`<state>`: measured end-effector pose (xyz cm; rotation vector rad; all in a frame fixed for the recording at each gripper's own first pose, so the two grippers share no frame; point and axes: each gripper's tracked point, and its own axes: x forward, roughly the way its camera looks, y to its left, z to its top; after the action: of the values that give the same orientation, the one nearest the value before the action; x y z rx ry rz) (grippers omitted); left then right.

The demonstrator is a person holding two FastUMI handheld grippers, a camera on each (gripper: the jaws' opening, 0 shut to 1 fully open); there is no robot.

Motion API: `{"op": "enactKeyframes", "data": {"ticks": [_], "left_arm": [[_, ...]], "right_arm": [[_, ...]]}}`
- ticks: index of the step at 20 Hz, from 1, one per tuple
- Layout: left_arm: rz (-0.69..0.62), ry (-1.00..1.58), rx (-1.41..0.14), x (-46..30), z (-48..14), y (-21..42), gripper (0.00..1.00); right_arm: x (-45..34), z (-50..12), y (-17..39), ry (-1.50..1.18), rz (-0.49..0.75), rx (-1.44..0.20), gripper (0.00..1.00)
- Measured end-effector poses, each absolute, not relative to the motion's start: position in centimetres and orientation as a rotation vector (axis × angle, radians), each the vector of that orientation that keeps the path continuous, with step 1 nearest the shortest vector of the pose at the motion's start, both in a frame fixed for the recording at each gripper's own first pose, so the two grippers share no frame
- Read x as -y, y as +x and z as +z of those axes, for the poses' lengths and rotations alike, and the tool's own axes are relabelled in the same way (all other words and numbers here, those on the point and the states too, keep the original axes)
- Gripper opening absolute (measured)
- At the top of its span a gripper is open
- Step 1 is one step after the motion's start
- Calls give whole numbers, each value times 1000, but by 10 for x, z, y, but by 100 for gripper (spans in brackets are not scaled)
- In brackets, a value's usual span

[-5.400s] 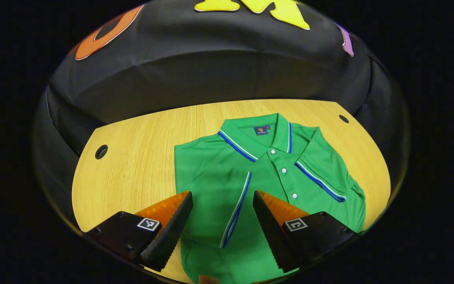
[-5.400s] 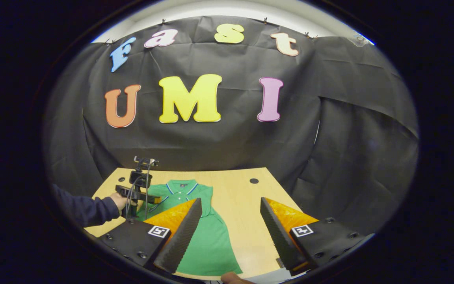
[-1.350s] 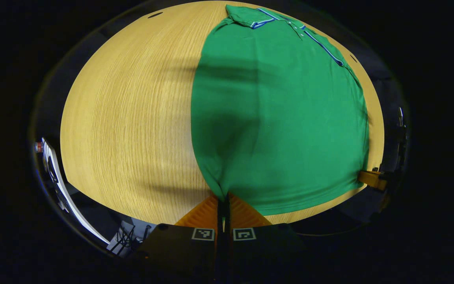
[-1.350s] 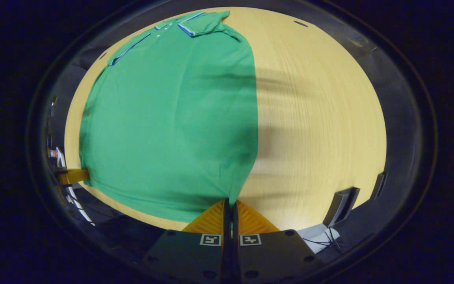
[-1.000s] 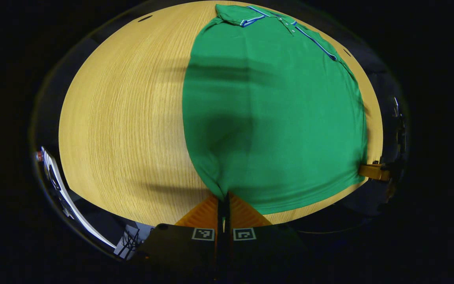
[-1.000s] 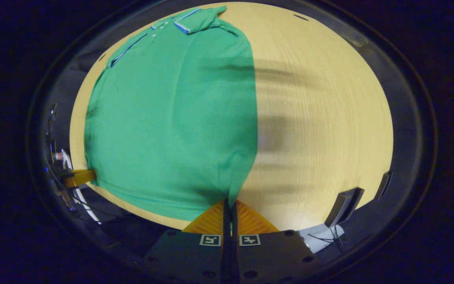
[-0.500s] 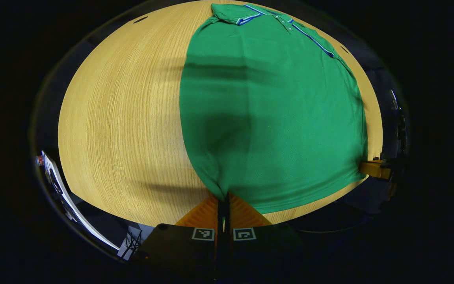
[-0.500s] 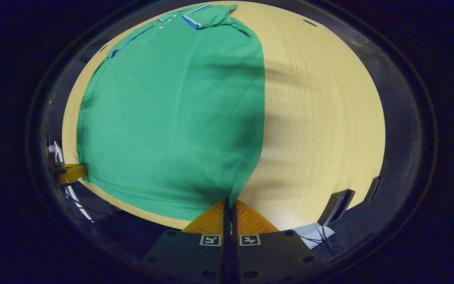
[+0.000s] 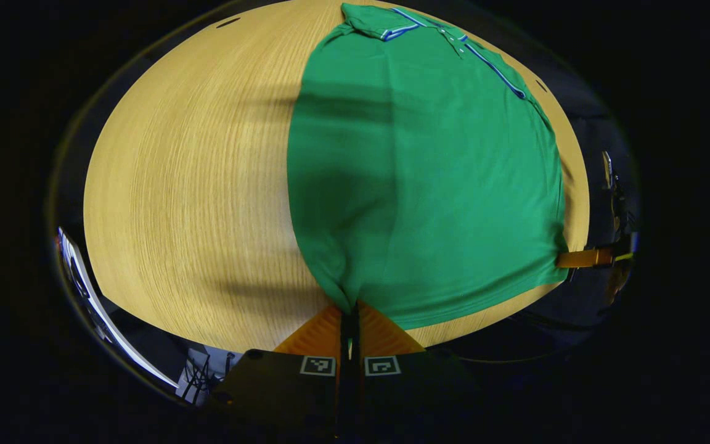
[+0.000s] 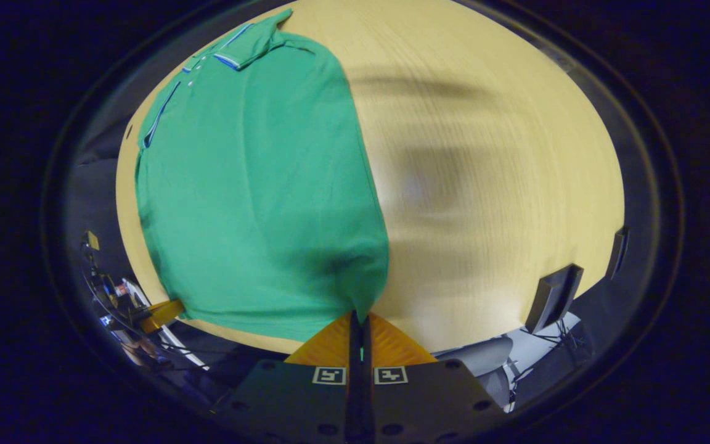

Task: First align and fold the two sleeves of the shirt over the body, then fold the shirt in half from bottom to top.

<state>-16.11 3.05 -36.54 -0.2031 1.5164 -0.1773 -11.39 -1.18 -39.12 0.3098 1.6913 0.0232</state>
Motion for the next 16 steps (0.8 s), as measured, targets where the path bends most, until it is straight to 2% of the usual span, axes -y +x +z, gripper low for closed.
{"op": "enactKeyframes", "data": {"ticks": [8, 16], "left_arm": [[-182, -190, -1360, -34, -310, -118, 3], [-163, -161, -1166, -37, -244, -29, 3]], "right_arm": [[9, -349, -92, 161, 86, -1548, 1], [-2, -264, -9, 110, 115, -1279, 2]]}}
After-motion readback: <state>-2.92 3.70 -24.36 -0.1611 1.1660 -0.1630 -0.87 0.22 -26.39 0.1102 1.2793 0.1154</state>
